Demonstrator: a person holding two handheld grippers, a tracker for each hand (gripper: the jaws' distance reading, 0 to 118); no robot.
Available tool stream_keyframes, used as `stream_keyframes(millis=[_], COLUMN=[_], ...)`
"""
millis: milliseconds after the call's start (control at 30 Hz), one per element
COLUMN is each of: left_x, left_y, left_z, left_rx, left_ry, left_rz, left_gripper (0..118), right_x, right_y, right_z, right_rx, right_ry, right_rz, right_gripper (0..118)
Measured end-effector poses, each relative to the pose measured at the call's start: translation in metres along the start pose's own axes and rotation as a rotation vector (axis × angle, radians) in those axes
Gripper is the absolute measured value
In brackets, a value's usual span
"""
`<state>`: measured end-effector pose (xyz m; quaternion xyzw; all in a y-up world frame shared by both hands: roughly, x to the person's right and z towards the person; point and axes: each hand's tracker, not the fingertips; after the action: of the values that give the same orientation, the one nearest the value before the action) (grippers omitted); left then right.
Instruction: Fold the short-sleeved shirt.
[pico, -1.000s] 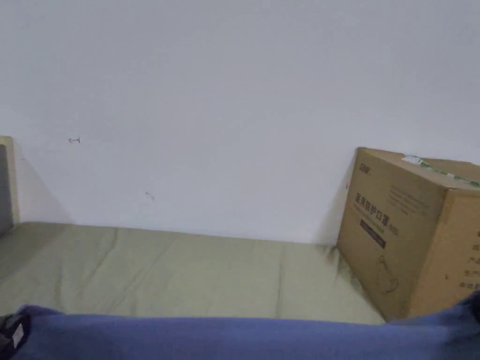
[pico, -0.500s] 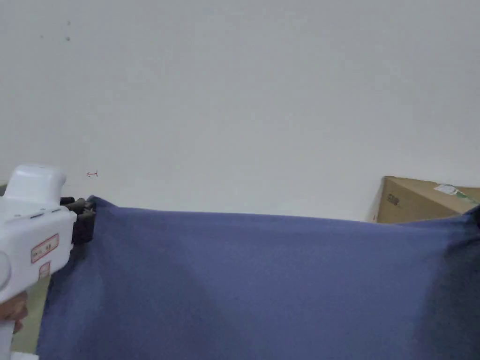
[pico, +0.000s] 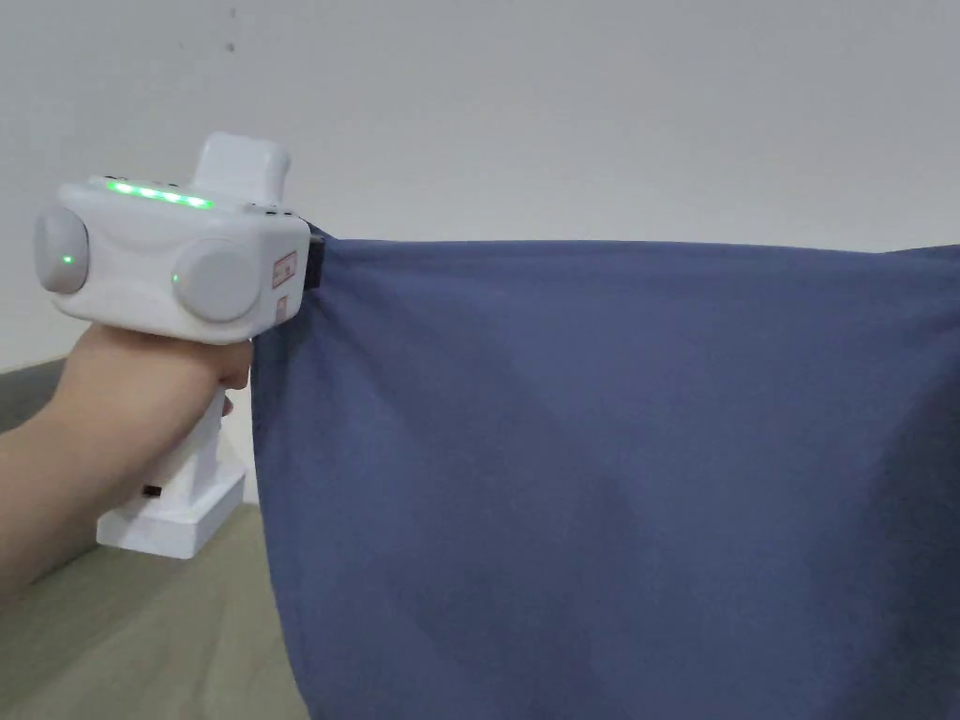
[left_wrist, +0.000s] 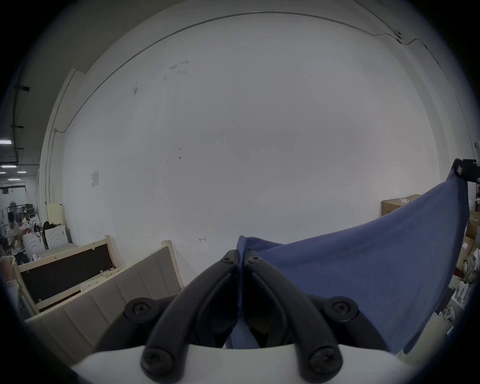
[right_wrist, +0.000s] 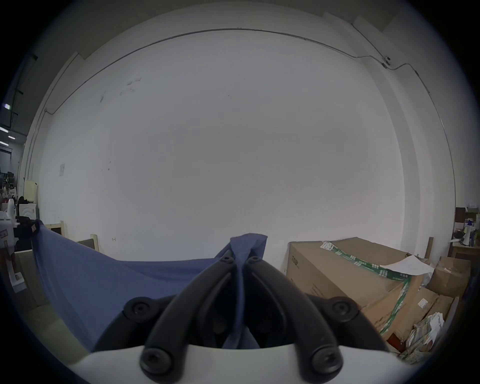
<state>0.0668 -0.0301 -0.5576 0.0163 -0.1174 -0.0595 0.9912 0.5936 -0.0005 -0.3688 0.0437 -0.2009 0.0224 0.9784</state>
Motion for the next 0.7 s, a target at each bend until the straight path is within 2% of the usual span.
stream_keyframes(millis=[167,300,367,467,600,700], left_x=[0.017,0.024,0.027,0.033,0.033,0.025], left_y=[-0.057,-0.132,-0.17,-0.227,-0.291,-0.327], left_z=[-0.015,-0.014,-0.005,0.017,0.062,0.103], left_rx=[-0.026,-0.145,-0.195,-0.234,-0.348,-0.377], left_ry=[0.026,-0.004,-0.025,-0.044,-0.089,-0.099], left_rz=[-0.027,-0.028,-0.008,-0.044,-0.028,-0.032], left_gripper=[2,2,2,2,2,2], right_x=[-0.006,-0.004,0.001,0.009,0.013,0.016], right_y=[-0.053,-0.128,-0.167,-0.225,-0.293,-0.322], right_z=[0.0,0.013,0.031,0.06,0.115,0.171], right_rx=[0.001,-0.071,-0.078,-0.182,-0.311,-0.368], right_ry=[0.046,0.083,0.11,0.115,0.149,0.175], right_rz=[-0.014,0.034,0.006,-0.076,-0.026,-0.045], right_gripper=[2,2,2,2,2,2])
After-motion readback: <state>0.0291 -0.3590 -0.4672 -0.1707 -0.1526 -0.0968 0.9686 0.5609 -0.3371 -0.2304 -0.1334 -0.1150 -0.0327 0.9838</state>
